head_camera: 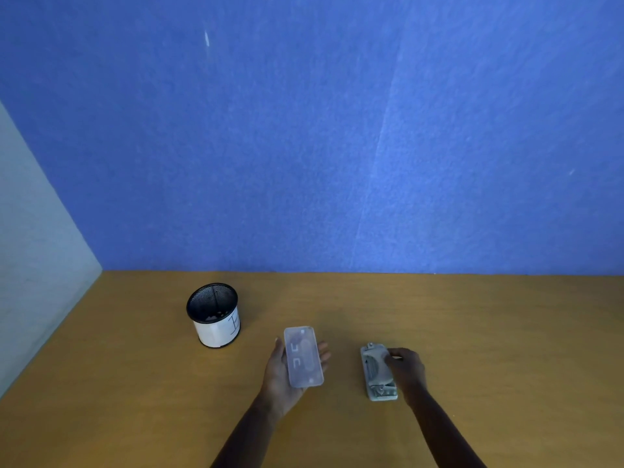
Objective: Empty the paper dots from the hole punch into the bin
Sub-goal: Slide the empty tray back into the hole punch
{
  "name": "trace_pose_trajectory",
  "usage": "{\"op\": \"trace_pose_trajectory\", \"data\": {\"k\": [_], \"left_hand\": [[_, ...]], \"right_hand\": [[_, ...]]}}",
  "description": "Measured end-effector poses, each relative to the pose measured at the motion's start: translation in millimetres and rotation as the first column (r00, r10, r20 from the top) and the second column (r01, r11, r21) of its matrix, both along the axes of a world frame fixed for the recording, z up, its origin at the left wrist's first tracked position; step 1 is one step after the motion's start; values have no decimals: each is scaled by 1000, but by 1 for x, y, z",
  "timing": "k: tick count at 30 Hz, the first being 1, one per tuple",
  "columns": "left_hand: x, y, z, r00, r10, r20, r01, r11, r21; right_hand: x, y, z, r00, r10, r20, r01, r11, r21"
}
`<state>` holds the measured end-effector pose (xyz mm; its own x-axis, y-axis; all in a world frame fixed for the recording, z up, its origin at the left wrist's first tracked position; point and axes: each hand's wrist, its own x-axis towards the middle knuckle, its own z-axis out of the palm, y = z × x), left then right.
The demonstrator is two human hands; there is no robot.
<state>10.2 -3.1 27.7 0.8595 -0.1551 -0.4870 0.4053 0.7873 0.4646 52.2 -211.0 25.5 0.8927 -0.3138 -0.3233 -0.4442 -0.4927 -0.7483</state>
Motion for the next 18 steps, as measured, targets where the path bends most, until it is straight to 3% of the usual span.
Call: {"op": "trace_pose_trajectory", "data": {"k": [3, 6, 11, 18], "left_hand": [[2, 1, -6, 1000, -22, 0, 22, 996, 82], [1, -1, -8, 998, -37, 50, 29, 988, 150], [1, -9, 0, 933, -180, 313, 129, 975, 179], [3, -9, -6, 966, -158, 202, 130, 981, 144]], "right_hand": [[1, 7, 4, 999, 6, 35, -8, 998, 57], [0, 24, 14, 998, 14, 64, -28, 974, 223], [-9, 57, 30, 993, 81, 80, -109, 880, 462], [-17, 78, 40, 990, 104, 93, -138, 835, 533]]}}
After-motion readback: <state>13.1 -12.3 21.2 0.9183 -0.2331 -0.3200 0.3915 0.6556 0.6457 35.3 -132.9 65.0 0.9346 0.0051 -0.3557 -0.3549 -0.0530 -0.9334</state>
